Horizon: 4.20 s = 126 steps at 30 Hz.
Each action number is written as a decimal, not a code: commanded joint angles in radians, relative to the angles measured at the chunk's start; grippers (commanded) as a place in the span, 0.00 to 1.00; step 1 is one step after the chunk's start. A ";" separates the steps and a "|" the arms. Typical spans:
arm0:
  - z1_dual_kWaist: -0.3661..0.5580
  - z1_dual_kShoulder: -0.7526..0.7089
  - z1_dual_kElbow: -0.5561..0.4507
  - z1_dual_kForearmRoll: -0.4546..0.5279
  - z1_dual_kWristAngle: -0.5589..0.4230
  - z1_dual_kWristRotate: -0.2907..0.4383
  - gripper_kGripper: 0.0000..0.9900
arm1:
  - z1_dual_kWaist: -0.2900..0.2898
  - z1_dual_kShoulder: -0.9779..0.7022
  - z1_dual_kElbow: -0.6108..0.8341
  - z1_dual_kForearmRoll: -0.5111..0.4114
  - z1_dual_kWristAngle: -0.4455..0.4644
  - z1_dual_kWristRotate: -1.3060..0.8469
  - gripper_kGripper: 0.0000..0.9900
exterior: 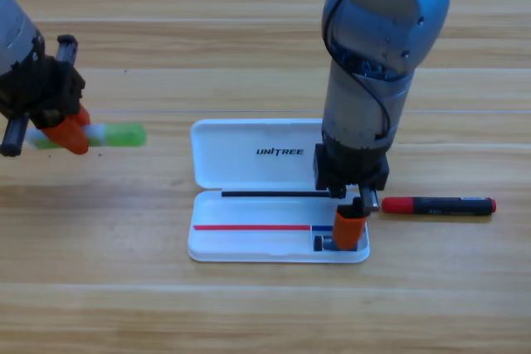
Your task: Clean up eraser and pencils
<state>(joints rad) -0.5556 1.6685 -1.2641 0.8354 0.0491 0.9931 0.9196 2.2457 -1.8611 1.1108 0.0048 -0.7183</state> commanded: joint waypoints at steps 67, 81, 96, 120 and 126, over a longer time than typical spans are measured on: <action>-0.369 0.488 -0.337 0.074 -0.054 -0.261 0.00 | -0.188 -0.198 0.269 -0.011 -0.068 -0.187 0.00; -0.369 0.484 -0.333 0.083 -0.044 -0.264 0.00 | -0.094 -0.204 0.155 0.081 -0.058 -0.112 0.00; -0.369 0.477 -0.319 0.086 -0.038 -0.258 0.87 | -0.085 -0.124 0.102 0.081 -0.065 -0.105 0.00; -0.231 0.023 -0.250 0.220 -0.035 -0.205 1.00 | 0.030 0.061 -0.159 0.133 -0.063 -0.047 0.00; -0.075 -0.144 -0.219 0.260 -0.038 -0.113 1.00 | 0.061 0.149 -0.274 0.152 -0.066 -0.035 0.00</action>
<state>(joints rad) -0.7635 1.6200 -1.5398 1.0769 0.0088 0.8355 0.9251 2.2840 -2.0913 1.2342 -0.0576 -0.7617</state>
